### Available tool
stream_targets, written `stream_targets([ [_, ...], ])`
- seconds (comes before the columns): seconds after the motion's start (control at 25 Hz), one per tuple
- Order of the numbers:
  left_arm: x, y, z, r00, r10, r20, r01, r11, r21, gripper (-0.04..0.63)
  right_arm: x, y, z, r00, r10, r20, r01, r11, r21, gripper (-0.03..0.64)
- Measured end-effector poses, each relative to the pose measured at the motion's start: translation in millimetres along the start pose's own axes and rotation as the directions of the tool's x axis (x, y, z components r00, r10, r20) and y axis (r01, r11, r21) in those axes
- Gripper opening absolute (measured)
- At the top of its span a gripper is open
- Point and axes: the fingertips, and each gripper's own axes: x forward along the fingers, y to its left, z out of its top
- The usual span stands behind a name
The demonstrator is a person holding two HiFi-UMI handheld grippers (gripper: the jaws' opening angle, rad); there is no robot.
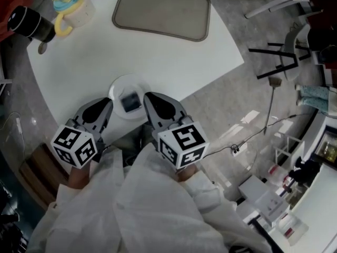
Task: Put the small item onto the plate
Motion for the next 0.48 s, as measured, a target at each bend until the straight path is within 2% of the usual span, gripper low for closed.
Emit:
stream_targets([
  [0.32, 8.2, 7.1, -30.2, 0.997, -0.020, -0.071, 0.018, 0.999, -0.036, 0.034, 4.7, -3.7, -26.1, 0.998, -0.032, -0.046, 0.034, 0.999, 0.041, 0.017],
  [0.48, 10.4, 8.0, -39.1, 0.996, -0.022, -0.087, 0.019, 0.999, -0.031, 0.034, 5.8, -5.0, -39.5, 0.997, -0.036, -0.074, 0.041, 0.997, 0.060, 0.017],
])
